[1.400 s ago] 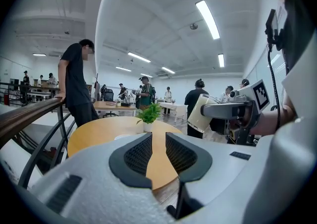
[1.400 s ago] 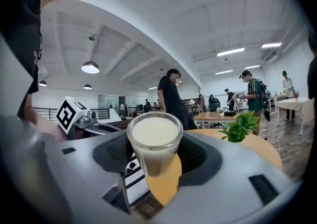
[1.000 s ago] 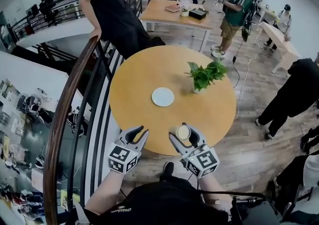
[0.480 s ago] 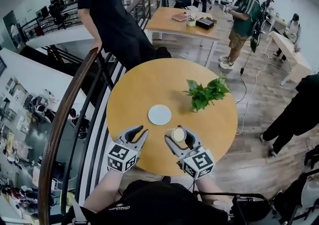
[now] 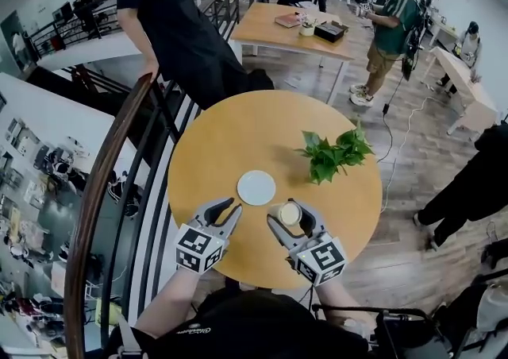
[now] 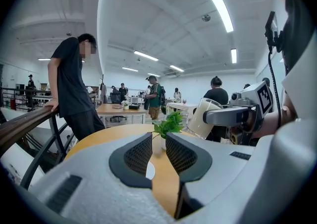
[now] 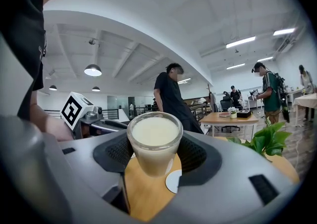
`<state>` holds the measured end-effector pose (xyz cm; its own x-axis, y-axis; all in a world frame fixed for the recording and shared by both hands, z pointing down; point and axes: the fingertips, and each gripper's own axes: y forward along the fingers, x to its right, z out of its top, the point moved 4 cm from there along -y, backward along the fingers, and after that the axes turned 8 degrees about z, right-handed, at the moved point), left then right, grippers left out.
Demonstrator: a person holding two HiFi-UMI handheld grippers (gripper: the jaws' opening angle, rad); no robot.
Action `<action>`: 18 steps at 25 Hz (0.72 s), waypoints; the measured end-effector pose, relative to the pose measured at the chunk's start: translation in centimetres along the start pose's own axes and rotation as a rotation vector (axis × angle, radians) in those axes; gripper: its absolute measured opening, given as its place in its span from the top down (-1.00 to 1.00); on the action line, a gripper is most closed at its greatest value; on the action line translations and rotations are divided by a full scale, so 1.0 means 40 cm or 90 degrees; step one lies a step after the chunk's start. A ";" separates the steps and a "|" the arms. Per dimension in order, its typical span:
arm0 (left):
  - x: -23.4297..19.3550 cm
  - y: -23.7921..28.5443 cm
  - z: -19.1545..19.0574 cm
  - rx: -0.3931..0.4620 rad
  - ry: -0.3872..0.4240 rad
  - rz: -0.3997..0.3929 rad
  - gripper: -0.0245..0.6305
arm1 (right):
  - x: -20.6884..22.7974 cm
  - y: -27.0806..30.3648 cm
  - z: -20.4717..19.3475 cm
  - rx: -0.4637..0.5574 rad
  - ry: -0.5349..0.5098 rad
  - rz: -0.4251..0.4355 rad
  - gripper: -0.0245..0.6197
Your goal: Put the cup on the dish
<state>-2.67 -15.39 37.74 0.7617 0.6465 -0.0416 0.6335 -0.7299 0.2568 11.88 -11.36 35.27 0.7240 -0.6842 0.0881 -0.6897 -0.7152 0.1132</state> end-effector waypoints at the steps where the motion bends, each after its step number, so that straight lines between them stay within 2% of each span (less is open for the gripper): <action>1: -0.007 0.008 -0.003 0.000 -0.002 -0.004 0.65 | 0.006 0.005 -0.005 -0.002 0.002 -0.004 0.12; 13: -0.056 0.067 -0.068 -0.053 -0.016 0.007 0.65 | 0.050 0.057 -0.048 -0.025 0.021 -0.021 0.12; 18: -0.059 0.079 -0.100 -0.075 -0.039 0.004 0.65 | 0.065 0.076 -0.072 -0.040 0.035 -0.015 0.12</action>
<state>-3.01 -18.33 42.51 0.7750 0.6244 -0.0977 0.6110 -0.7007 0.3683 11.71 -14.92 38.68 0.7411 -0.6570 0.1382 -0.6712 -0.7196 0.1778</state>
